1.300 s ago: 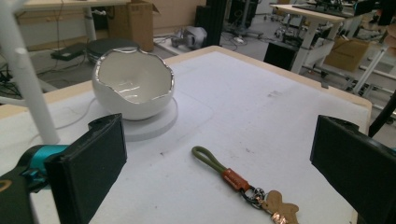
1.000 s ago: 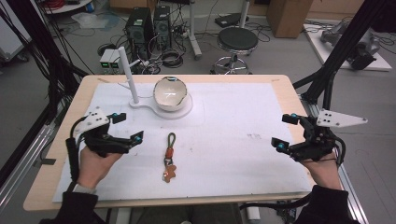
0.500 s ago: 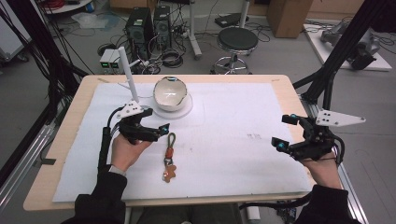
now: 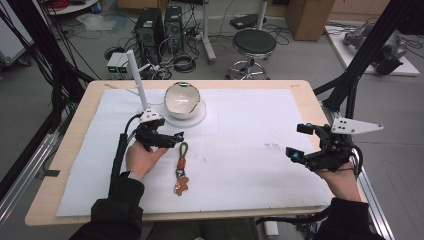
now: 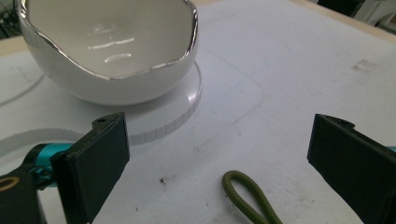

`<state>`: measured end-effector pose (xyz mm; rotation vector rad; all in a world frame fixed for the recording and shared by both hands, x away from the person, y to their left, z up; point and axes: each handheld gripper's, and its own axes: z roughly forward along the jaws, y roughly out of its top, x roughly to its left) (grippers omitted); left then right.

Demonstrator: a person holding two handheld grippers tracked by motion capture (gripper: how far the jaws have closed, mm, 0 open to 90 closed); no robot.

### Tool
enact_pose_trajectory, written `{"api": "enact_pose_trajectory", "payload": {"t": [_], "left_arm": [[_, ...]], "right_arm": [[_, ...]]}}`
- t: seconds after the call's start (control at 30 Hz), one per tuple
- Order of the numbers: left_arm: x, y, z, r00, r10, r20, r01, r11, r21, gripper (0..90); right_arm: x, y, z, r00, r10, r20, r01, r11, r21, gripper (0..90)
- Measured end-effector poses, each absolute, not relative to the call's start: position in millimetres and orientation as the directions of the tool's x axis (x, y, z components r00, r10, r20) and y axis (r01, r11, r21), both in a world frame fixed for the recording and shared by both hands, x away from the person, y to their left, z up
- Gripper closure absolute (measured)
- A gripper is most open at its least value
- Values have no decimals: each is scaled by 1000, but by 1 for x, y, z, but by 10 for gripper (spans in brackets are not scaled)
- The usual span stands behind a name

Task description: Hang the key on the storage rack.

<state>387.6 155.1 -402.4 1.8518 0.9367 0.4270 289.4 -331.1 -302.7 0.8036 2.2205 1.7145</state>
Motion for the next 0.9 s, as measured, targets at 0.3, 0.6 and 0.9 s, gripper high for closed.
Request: {"api": "enact_pose_trajectory", "payload": {"t": [0.3, 0.6, 0.9], "left_arm": [[398, 139, -424, 633, 770, -80, 452, -283, 846, 61], [405, 138, -440, 624, 776, -95, 520, -322, 791, 61], [406, 138, -442, 609, 788, -91, 554, -341, 760, 85]], "right_arm": [[291, -330, -305, -827, 538, 162, 297, 175, 939, 8], [292, -329, -306, -831, 531, 165, 300, 177, 938, 8], [293, -327, -308, -833, 528, 169, 307, 186, 933, 8]]}}
